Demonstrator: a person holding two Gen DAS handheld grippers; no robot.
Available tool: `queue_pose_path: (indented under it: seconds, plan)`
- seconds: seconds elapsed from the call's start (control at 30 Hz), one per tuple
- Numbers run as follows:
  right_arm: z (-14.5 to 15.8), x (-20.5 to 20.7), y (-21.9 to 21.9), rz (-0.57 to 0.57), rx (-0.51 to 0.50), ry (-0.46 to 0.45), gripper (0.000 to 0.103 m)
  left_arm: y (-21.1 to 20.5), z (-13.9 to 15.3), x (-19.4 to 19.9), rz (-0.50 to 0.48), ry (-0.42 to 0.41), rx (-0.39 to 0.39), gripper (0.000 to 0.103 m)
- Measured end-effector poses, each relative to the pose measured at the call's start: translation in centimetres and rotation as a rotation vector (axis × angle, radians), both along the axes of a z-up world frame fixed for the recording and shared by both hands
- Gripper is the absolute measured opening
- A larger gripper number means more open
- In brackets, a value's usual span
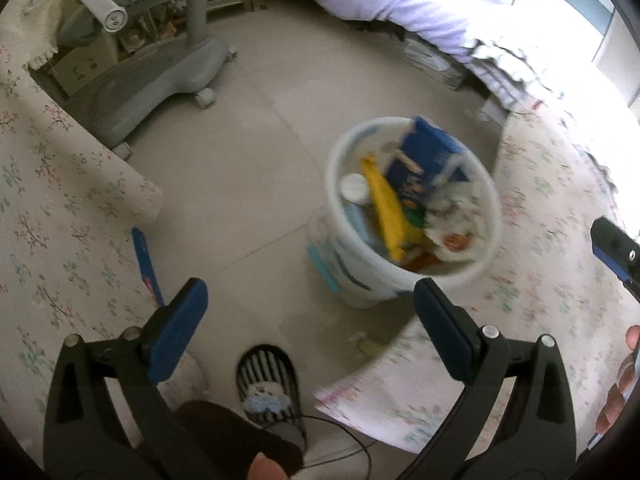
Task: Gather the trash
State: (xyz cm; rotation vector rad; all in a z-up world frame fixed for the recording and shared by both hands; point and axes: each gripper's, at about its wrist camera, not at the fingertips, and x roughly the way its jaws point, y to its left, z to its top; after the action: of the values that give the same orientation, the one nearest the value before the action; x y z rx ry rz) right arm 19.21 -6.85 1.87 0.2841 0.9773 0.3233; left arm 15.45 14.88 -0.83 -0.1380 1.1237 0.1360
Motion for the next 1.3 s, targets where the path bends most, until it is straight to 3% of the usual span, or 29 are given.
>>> queue_pose_path:
  seconds: [0.23,0.4,0.53,0.87,1.0,1.3]
  plan:
    - [2.9,-6.8,-5.0,-0.051,-0.192,-0.081,0.087,-4.5,2.1,-3.0,-0.083,-0.042,-0.041,0.102]
    - [2.5,-12.0,-8.9,-0.149,-0.247,-0.083,0.088,-7.3,2.4,-6.0,-0.105,-0.076,-0.080,0.102]
    - [2.3,-14.9,-10.2,-0.231,-0.301,-0.082,0.088,-9.3,2.7,-8.4,-0.135,-0.113,-0.053,0.102]
    - [1.6,-20.4,-11.4,-0.325,-0.320,-0.118,0.088,-11.3,3.5,-12.7,-0.153,-0.181,-0.018,0.102]
    - [1.0,-21.2,-11.3,-0.323,-0.327,-0.117,0.088,-12.6,3.0,-13.0,-0.175,-0.184,0.055,0.102]
    - [1.5,-21.8,-11.5,-0.311,-0.333,-0.144,0.088,-13.9,3.6,-13.3,-0.193,-0.221,0.049,0.102]
